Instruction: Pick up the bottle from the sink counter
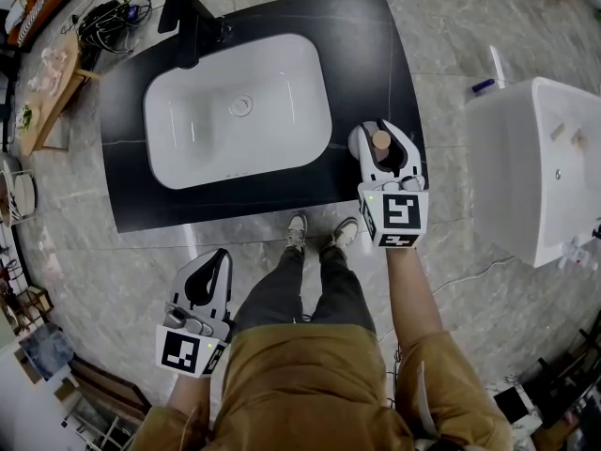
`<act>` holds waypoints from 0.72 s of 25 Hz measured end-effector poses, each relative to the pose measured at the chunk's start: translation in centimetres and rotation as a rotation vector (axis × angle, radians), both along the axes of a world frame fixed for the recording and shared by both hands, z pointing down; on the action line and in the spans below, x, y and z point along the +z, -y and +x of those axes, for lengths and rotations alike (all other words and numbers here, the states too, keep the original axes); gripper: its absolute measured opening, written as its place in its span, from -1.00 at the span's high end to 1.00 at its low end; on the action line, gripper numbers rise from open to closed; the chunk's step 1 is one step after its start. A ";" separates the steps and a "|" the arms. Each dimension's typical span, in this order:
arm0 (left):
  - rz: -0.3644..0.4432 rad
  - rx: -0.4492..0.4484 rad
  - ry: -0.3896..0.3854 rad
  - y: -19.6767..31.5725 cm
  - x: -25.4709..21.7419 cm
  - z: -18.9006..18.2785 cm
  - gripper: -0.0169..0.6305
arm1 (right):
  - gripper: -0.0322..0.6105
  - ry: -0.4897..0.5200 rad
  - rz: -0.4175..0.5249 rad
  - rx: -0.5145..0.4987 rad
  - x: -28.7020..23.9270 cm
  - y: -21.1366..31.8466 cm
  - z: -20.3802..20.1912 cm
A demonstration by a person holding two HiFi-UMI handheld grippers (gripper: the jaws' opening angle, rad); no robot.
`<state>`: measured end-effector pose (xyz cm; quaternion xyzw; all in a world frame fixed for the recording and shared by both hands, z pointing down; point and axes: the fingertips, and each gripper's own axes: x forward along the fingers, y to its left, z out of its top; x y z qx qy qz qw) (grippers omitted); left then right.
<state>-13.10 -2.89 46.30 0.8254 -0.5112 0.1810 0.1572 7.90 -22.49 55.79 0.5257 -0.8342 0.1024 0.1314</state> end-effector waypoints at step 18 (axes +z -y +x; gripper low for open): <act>0.042 0.014 -0.034 1.6 -1.3 0.6 0.94 | 0.53 0.013 0.056 -0.031 -5.7 0.1 0.2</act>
